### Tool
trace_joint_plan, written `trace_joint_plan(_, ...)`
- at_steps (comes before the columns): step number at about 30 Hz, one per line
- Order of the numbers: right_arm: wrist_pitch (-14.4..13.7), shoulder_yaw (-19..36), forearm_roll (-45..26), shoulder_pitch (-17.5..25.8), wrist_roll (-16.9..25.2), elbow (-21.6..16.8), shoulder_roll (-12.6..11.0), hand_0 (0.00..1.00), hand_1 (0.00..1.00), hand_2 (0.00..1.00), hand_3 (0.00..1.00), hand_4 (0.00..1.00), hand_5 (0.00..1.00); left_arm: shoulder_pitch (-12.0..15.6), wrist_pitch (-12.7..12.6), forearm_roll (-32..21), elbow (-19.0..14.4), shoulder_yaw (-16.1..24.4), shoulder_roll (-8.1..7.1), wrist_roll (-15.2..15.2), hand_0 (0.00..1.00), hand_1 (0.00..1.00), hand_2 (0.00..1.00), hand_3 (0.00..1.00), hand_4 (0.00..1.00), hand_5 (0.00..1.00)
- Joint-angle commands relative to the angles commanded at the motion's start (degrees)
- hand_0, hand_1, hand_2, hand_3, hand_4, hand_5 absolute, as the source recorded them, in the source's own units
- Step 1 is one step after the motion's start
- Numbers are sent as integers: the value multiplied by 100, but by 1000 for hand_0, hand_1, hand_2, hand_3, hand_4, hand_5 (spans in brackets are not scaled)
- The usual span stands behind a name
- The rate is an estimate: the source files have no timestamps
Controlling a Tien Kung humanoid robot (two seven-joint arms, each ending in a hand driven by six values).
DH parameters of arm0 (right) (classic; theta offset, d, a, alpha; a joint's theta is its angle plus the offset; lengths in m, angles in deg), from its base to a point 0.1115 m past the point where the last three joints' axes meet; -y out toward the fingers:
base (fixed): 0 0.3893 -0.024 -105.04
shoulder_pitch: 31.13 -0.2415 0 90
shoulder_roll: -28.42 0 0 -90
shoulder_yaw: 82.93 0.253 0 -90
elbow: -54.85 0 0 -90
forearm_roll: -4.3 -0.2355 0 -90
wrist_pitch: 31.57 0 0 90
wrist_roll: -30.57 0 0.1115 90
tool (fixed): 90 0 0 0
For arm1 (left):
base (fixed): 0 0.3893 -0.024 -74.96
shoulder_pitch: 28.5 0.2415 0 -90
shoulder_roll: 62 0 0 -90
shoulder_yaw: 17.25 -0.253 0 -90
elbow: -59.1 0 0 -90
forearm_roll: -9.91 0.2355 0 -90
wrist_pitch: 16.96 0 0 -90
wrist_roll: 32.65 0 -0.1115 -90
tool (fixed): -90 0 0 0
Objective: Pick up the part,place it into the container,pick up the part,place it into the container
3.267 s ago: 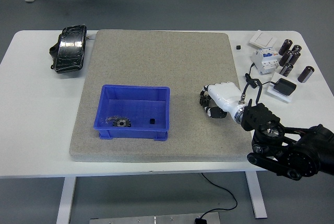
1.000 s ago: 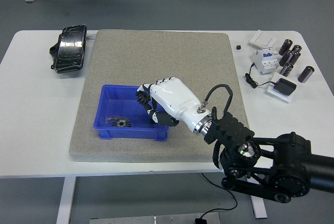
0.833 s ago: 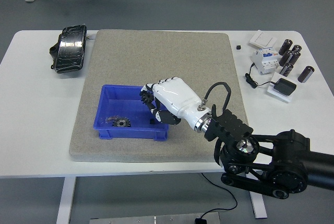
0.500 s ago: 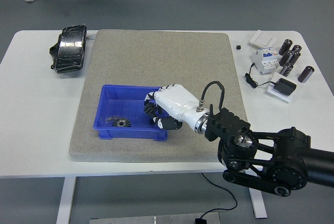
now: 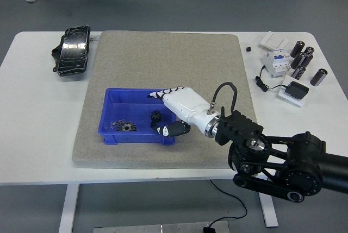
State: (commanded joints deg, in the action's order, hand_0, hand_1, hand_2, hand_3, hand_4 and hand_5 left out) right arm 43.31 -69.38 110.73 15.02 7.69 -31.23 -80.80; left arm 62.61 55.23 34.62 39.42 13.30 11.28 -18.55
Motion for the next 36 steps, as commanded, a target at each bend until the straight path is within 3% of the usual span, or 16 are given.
trace_joint_plan(3, -114, 171, -141, 69, 34, -44, -36, 770, 823, 825, 896, 774, 444, -2, 1, -6, 1, -7, 4, -5, 677, 668, 601, 554, 433, 485)
trace_joint_plan(4, -161, 250, -221, 100, 57, -70, -55, 716, 753, 758, 775, 751, 446, -1, 0, -8, 1, -9, 6, -5, 676, 669, 601, 554, 427, 479)
trace_joint_plan(9, -560, 815, -860, 333, 310, -210, -194, 716, 753, 758, 775, 751, 446, 4, -7, -24, -4, -23, 11, -7, 676, 669, 601, 554, 427, 479)
trace_joint_plan(10, -631, 936, -992, 383, 361, -220, -220, 657, 697, 711, 738, 716, 424, 5, -10, -26, -4, -23, 12, -7, 676, 668, 601, 554, 425, 478)
trace_joint_plan(23, -1055, 2383, -2518, 1129, 1057, -37, -624, 639, 677, 699, 771, 700, 421, 14, -19, -106, 1, -62, 42, -35, 676, 668, 601, 555, 426, 477)
trace_joint_plan(36, -914, 3278, -1290, 1802, 590, 127, -1065, 649, 681, 708, 819, 693, 421, 4, -7, -122, 10, -51, 51, -47, 675, 668, 600, 557, 428, 477)
